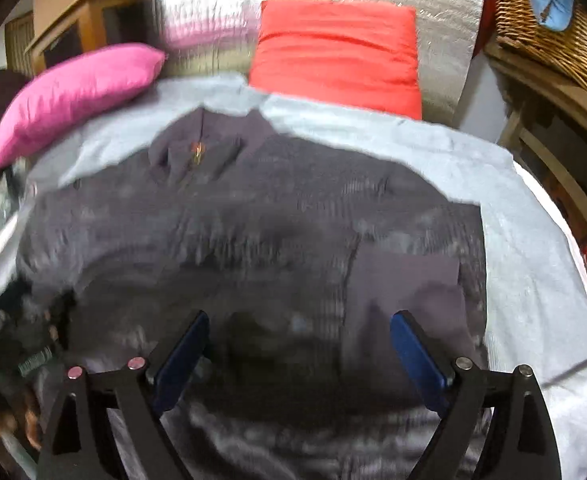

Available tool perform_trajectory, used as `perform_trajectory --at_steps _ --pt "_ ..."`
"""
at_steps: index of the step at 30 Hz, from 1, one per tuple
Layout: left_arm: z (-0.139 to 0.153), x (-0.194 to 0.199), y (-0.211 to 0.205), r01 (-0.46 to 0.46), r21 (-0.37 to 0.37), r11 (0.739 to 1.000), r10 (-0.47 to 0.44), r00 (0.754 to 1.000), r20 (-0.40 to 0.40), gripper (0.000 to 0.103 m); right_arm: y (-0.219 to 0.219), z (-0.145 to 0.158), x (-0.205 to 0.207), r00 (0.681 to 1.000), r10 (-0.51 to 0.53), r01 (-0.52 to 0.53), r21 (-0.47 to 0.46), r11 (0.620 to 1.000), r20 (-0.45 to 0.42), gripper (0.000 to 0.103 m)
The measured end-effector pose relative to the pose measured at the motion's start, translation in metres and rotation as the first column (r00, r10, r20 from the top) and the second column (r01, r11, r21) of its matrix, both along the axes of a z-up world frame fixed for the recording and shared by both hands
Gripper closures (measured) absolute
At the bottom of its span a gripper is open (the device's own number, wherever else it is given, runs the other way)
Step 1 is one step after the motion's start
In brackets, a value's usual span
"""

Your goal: Fold large clothes

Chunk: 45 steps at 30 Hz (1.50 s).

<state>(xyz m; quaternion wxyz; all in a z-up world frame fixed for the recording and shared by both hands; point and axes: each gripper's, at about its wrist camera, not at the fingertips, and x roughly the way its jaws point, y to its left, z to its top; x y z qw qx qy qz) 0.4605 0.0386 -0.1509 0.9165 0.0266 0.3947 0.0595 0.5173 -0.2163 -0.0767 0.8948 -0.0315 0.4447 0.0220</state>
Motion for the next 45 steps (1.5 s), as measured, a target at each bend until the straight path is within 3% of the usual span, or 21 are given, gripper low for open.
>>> perform_trajectory --at_steps 4,15,18,21,23,26,28,34,36,37,38,39,40,41,42,45 --pt "-0.001 0.001 0.001 -0.001 -0.005 1.0 0.001 1.0 -0.002 0.003 -0.002 -0.02 0.004 1.0 0.009 -0.01 -0.041 0.999 -0.03 0.008" --pt "0.0 0.002 0.004 -0.001 -0.023 1.0 0.001 1.0 -0.007 0.002 -0.002 -0.028 0.012 1.0 -0.014 0.013 -0.032 0.999 -0.024 0.004" --pt "0.018 -0.004 0.02 0.035 -0.103 0.994 -0.035 0.999 0.0 0.003 -0.013 -0.011 0.003 1.0 0.0 0.001 0.037 0.999 -0.01 0.004" --pt "0.038 -0.005 0.05 -0.007 -0.142 0.99 0.013 0.999 0.04 0.003 -0.039 0.015 -0.012 0.999 -0.014 0.008 0.125 0.992 0.047 0.004" --pt "0.044 0.009 0.078 -0.049 -0.226 0.973 0.053 0.999 0.012 0.003 -0.061 0.023 -0.01 0.998 -0.044 0.036 0.198 0.979 0.036 0.004" --pt "0.04 0.03 0.106 -0.086 -0.288 0.954 0.075 0.996 -0.049 0.003 -0.098 0.03 0.006 0.996 -0.087 0.078 0.348 0.934 0.011 0.004" --pt "0.033 0.041 0.117 -0.099 -0.307 0.946 0.078 0.994 -0.078 0.003 -0.115 0.031 0.015 0.991 -0.13 0.118 0.329 0.937 0.013 0.004" --pt "0.017 0.078 0.127 -0.036 -0.367 0.93 -0.022 0.988 -0.152 0.003 -0.181 -0.001 0.047 0.97 -0.224 0.242 0.356 0.903 -0.092 0.004" --pt "0.013 0.087 0.12 -0.015 -0.383 0.924 -0.055 0.984 -0.171 0.008 -0.191 -0.01 0.056 0.971 -0.205 0.238 0.432 0.87 -0.121 0.004" --pt "0.011 0.092 0.115 -0.001 -0.388 0.922 -0.076 0.98 -0.184 0.024 -0.194 -0.014 0.062 0.973 -0.189 0.229 0.468 0.853 -0.131 0.004" --pt "0.01 0.094 0.109 0.019 -0.395 0.919 -0.101 0.977 -0.188 0.047 -0.193 -0.016 0.066 0.974 -0.178 0.223 0.482 0.848 -0.139 0.005" --pt "0.011 0.096 0.106 0.027 -0.385 0.923 -0.107 0.976 -0.188 0.059 -0.191 -0.018 0.072 0.977 -0.158 0.211 0.493 0.844 -0.146 0.017" --pt "0.014 0.097 0.102 0.026 -0.341 0.94 -0.095 0.978 -0.186 0.082 -0.185 -0.017 0.077 0.982 -0.125 0.18 0.493 0.851 -0.142 0.072" --pt "0.019 0.096 0.1 0.031 -0.317 0.948 -0.089 0.981 -0.17 0.088 -0.175 -0.017 0.084 0.983 -0.081 0.15 0.474 0.868 -0.163 0.086" --pt "0.026 0.093 0.101 0.036 -0.303 0.952 -0.081 0.987 -0.139 0.089 -0.168 -0.013 0.082 0.984 -0.075 0.141 0.447 0.883 -0.163 0.09" --pt "0.035 0.085 0.106 0.049 -0.294 0.955 -0.072 0.995 -0.069 0.09 -0.151 0.021 0.075 0.999 -0.035 0.047 0.331 0.942 -0.042 0.093"
